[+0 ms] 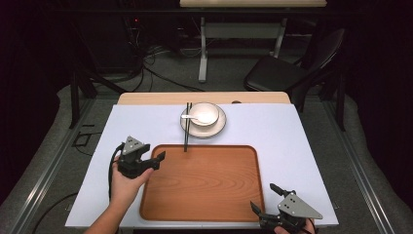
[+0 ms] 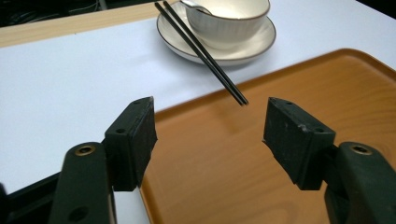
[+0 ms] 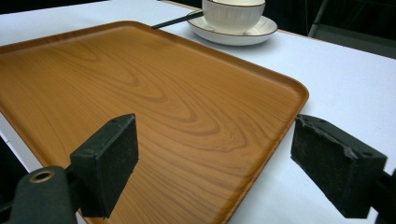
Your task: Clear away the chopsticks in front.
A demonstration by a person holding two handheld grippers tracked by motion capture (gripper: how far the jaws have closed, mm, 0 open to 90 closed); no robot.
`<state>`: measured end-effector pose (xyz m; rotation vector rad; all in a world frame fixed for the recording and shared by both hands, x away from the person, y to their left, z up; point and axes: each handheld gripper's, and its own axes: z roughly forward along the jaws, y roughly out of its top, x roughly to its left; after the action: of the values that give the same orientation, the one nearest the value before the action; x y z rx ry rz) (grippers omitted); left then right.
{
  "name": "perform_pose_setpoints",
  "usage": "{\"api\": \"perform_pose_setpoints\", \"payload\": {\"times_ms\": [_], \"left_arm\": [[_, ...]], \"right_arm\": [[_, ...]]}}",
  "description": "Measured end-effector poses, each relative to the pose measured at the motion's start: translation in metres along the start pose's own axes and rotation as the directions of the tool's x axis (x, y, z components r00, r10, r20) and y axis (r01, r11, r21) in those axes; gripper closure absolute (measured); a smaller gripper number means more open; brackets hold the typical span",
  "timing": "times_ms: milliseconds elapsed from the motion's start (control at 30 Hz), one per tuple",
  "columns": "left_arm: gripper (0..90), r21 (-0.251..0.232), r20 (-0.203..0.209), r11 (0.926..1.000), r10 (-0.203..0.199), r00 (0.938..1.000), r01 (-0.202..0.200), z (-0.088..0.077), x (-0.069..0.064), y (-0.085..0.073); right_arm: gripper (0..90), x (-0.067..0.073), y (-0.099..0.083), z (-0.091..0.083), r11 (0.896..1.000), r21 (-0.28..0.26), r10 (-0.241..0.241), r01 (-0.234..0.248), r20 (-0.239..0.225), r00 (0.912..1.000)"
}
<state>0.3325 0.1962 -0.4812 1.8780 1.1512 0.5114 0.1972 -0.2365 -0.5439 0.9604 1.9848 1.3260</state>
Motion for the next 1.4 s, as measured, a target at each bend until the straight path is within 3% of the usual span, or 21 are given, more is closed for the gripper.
{"api": "perform_pose_setpoints", "payload": {"times_ms": [100,300,667,900,1000,1200,1367,1400], "left_arm": [[37.4,-0.003,-0.009,1.0000,0.000,1.0000,0.000,0.007,0.003,0.009],[42.6,0.056,-0.033,0.9980,-0.026,0.9991,0.028,0.025,0.011,0.030],[42.9,0.089,-0.086,0.9951,-0.036,0.9957,0.043,0.054,0.019,0.053],[44.2,0.093,-0.107,0.9937,-0.052,0.9929,0.062,0.071,0.019,0.059],[47.9,0.102,-0.086,0.9886,-0.101,0.9912,0.110,0.085,0.017,0.061],[55.7,0.106,-0.067,0.9840,-0.137,0.9883,0.143,0.100,0.013,0.058],[60.6,0.114,-0.066,0.9876,-0.101,0.9927,0.108,0.111,0.003,0.054],[60.8,0.124,-0.058,0.9886,-0.078,0.9953,0.085,0.116,-0.002,0.052]], "right_arm": [[14.6,0.000,0.000,0.000,1.000,0.000,0.002,-0.002,0.000,1.0000],[14.7,-0.001,0.000,-0.001,1.000,0.002,0.003,-0.003,0.003,1.0000],[14.7,-0.001,-0.001,-0.001,1.000,0.001,0.006,-0.006,0.000,1.0000],[14.7,-0.002,-0.001,-0.002,1.000,0.001,0.005,-0.005,-0.003,1.0000],[14.7,-0.002,-0.001,-0.002,1.000,0.002,0.008,-0.008,-0.005,1.0000],[14.7,-0.003,-0.001,-0.003,1.000,0.002,0.013,-0.013,-0.008,0.9999],[14.7,-0.003,-0.001,-0.003,1.000,-0.002,0.011,-0.011,-0.009,0.9999],[14.7,-0.004,-0.001,-0.004,1.000,-0.003,0.010,-0.010,-0.011,0.9999]]}}
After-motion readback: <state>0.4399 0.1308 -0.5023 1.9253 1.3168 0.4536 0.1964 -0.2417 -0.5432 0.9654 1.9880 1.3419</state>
